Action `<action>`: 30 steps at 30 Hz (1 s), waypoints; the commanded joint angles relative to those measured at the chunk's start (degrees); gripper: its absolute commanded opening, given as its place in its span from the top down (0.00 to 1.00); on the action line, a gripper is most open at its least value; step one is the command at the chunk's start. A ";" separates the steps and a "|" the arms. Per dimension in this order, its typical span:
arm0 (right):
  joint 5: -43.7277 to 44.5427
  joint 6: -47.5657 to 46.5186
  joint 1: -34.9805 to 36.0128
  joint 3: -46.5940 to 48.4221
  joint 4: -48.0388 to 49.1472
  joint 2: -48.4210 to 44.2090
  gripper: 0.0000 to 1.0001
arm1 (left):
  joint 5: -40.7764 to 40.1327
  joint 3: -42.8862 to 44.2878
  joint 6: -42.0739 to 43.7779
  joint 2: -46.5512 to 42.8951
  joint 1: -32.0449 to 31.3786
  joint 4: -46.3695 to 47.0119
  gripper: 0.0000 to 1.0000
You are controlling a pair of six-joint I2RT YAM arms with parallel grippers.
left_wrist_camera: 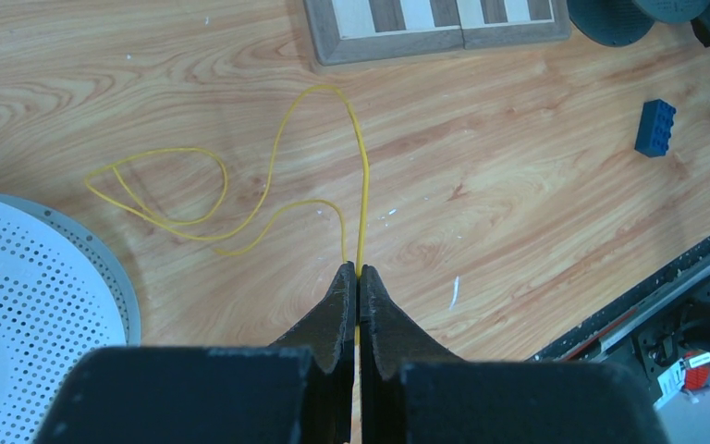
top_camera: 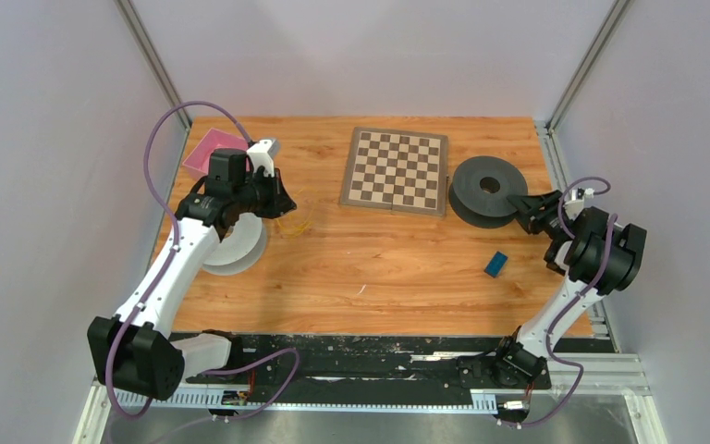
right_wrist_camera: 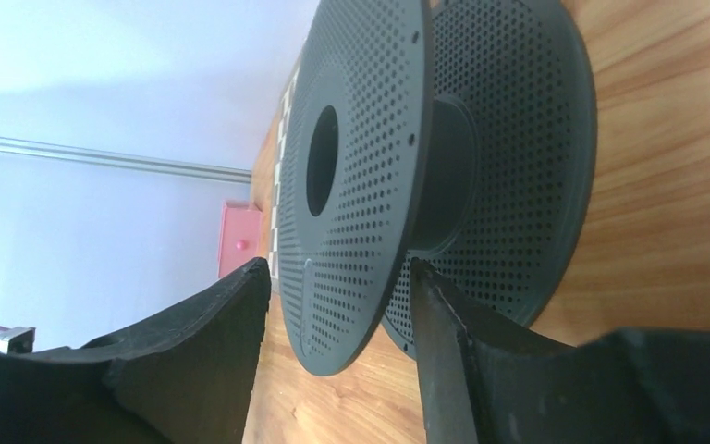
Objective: Wrap the cables
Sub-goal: Pick up the cable reel from the center of the board.
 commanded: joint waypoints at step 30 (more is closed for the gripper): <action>-1.34 20.47 -0.35 6.99 25.59 8.67 0.90 | -0.35 -0.59 0.12 -2.32 -0.12 2.63 1.00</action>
